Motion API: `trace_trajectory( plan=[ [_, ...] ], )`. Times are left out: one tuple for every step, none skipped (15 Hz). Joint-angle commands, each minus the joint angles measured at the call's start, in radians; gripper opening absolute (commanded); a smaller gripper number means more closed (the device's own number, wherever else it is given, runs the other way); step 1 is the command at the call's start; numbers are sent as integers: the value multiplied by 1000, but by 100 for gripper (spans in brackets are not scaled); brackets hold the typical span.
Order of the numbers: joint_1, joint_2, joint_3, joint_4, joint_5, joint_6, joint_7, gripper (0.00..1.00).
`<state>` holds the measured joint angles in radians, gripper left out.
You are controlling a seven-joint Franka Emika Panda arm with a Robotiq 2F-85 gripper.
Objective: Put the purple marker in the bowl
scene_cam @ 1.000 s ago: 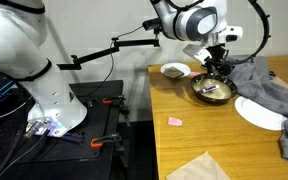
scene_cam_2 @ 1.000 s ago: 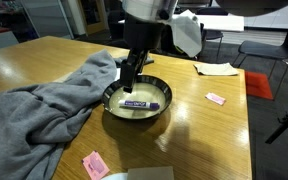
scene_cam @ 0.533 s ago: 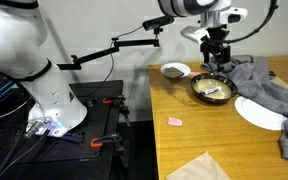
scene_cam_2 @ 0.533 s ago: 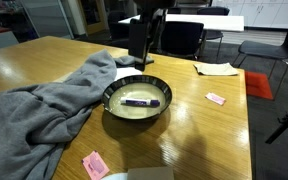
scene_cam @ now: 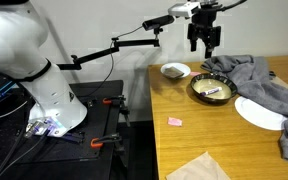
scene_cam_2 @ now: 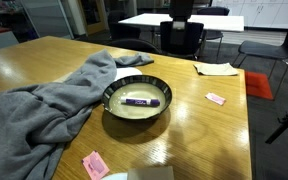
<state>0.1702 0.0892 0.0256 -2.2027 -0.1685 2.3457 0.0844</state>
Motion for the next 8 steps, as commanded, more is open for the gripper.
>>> trace_trajectory(
  plan=[
    [-30, -80, 33, -51, 42, -57, -75, 100],
    [-33, -89, 35, -60, 51, -58, -94, 100],
    [-31, -41, 36, -24, 19, -36, -46, 100],
    [-33, -51, 38, -32, 27, -39, -61, 100],
    [-34, -56, 38, -38, 29, -39, -63, 100],
    [-34, -59, 38, -41, 30, -39, -63, 100],
    [-35, -60, 38, -43, 30, -39, -63, 100],
    [-35, -60, 38, -43, 30, -39, -63, 100]
  ],
)
